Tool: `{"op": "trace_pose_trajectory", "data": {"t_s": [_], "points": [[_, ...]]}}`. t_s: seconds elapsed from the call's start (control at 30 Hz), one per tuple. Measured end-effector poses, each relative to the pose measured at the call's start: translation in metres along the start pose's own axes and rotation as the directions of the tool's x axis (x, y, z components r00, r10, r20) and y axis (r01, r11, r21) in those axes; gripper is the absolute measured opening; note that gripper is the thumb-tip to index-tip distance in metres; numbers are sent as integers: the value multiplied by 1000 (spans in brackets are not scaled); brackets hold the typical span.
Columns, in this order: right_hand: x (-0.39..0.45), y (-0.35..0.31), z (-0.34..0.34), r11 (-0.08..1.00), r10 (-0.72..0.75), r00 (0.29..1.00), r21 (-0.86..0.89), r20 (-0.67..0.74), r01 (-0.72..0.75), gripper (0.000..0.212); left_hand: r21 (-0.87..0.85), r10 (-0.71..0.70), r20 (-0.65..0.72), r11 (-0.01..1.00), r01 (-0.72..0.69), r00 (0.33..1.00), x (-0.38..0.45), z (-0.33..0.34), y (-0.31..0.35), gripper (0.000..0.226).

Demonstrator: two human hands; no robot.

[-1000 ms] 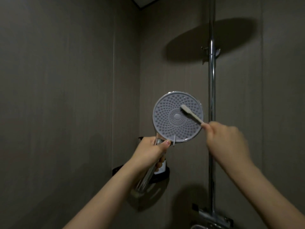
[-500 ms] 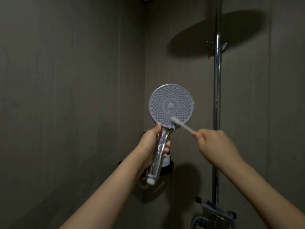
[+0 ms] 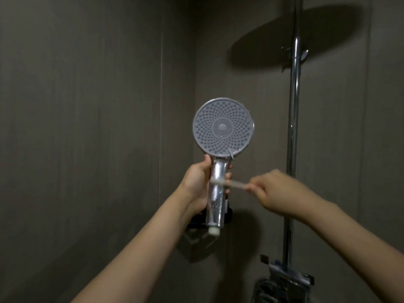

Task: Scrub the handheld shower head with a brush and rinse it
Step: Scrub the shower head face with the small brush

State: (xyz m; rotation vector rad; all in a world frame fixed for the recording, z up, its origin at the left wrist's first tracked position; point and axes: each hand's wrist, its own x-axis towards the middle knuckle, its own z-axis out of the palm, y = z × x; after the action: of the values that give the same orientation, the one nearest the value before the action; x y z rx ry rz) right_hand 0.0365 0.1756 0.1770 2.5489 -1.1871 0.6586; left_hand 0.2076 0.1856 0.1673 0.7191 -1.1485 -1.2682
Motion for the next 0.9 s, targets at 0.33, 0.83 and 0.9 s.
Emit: {"op": "trace_pose_trajectory", "data": {"t_s": [0.33, 0.83, 0.9], "points": [[7, -8, 20, 986, -148, 974, -48, 170, 158, 32, 12, -30, 17, 999, 30, 999, 5, -6, 4, 51], [13, 8, 0, 997, -21, 1000, -77, 3, 21, 32, -26, 9, 96, 1000, -6, 995, 14, -15, -7, 81], [5, -4, 11, 987, -131, 962, -61, 241, 150, 27, -10, 10, 87, 1000, -9, 996, 13, -11, -6, 70]]}}
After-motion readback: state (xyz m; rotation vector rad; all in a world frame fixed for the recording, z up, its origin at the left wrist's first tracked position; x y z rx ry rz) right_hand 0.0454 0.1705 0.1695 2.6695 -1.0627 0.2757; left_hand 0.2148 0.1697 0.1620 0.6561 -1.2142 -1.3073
